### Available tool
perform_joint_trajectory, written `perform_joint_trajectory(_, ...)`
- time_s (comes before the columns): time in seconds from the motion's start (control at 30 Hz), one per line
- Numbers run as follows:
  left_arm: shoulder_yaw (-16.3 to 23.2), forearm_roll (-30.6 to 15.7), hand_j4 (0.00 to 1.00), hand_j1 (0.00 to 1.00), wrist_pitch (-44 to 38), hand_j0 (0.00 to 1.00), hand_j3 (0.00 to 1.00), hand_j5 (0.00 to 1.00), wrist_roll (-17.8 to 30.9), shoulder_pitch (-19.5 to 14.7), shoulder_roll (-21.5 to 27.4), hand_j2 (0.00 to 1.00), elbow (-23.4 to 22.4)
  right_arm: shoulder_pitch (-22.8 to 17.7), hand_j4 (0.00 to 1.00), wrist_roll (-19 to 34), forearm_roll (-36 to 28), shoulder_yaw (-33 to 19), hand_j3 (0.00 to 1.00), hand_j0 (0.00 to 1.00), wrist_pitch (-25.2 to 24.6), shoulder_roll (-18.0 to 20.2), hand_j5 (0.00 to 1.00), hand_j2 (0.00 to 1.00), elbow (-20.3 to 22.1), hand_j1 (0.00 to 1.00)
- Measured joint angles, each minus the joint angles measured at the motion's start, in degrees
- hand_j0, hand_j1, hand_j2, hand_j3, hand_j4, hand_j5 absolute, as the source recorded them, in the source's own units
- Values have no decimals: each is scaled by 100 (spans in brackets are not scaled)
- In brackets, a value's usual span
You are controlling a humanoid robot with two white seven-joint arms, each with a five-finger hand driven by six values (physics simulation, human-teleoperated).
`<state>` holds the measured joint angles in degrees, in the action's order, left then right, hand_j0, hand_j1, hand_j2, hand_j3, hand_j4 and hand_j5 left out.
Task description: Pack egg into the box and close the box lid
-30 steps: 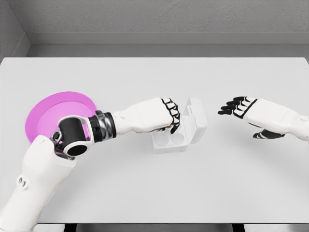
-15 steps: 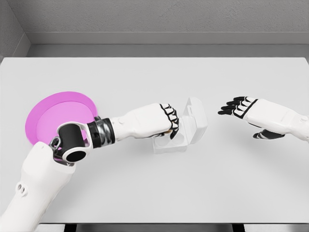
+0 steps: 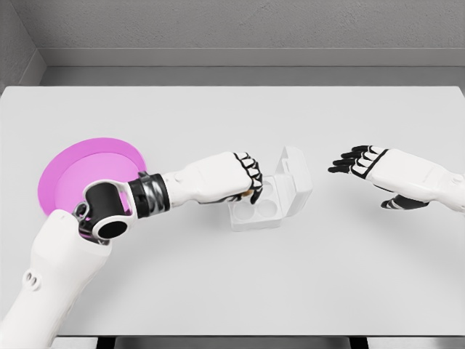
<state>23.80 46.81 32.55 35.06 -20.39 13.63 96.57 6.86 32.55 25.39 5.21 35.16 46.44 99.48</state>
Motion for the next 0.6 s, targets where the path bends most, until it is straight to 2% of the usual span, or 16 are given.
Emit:
perform_joint_trajectory(0.27, 51, 6, 35, 35, 26, 35, 35, 35, 0, -141, -137, 35, -303, 0, 100, 0, 1, -2, 100, 100, 0, 8, 100, 100, 0, 100)
perform_joint_trajectory(0.5, 80, 20, 35, 35, 35, 35, 35, 35, 0, -202, -260, 35, -377, 0, 100, 0, 1, -2, 100, 100, 0, 5, 100, 100, 0, 100)
perform_joint_trajectory(0.6, 83, 20, 40, 40, 38, 40, 40, 40, 0, -202, -281, 40, -383, 0, 100, 0, 1, -2, 100, 100, 0, 2, 100, 100, 0, 100)
